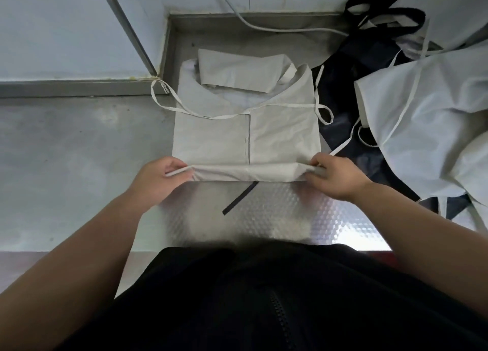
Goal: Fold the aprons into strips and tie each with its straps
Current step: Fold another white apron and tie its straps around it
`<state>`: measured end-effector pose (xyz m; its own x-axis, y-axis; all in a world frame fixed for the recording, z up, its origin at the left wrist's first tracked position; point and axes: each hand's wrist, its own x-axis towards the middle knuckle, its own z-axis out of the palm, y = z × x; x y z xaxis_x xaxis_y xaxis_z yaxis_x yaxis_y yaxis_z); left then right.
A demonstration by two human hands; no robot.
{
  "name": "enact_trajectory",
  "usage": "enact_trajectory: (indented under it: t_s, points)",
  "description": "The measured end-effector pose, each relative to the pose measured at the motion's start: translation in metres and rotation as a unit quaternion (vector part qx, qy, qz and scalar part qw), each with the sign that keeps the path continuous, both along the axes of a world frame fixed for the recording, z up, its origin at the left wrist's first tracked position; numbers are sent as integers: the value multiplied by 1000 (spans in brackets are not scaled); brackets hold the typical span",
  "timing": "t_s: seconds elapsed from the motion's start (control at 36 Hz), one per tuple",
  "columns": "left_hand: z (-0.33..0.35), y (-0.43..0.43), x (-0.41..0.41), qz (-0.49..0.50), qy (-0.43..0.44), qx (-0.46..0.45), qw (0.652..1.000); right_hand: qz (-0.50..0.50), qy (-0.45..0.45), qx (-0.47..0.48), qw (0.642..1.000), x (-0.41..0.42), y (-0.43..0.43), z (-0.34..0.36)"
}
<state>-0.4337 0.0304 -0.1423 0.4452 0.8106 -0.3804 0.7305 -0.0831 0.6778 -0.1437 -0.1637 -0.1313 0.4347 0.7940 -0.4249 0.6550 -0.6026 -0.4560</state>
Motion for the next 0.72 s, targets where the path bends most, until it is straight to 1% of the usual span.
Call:
enact_trajectory:
  t_s: [0.08,0.14,0.17,0.28,0.36,0.42,0.47,0.5,0.53,0.58,0.61,0.64,0.72]
  points:
    - [-3,-2,-9,45,-8,-2,999,-86,38,19,995,-6,-1,-4]
    - [-7,-3,-15,95,-38,-14,995,-118,44,17,992,-10,1,-7]
    - [-11,-4,-17,105,-40,-14,994,-127,41,13,991,-13,2,-8]
    - [-21,-2,-11,80,47,54,994,-164,26,-6,986,-23,8,-9]
    - [-23,-2,-7,59,99,81,990,-173,-18,-28,984,-26,9,-9]
    - [-26,-1,-10,51,113,94,988,-142,-78,-33,986,-28,9,-10]
    - [-26,-2,-14,43,102,123,986,-51,-167,-43,984,-28,8,-13]
    - [-25,-3,-15,16,92,156,983,5,-199,-47,979,-28,7,-15]
    - [-24,-4,-16,-29,78,197,977,51,-210,-48,975,-27,6,-16]
    - [-25,-7,-17,-129,38,253,958,91,-200,-44,974,-27,4,-17]
    - [-26,-7,-17,-158,25,253,954,94,-191,-44,976,-27,2,-16]
    - [-25,-8,-17,-170,26,240,955,100,-182,-52,977,-28,1,-16]
    - [-17,-8,-14,-179,68,205,960,121,-167,-93,974,-28,0,-13]
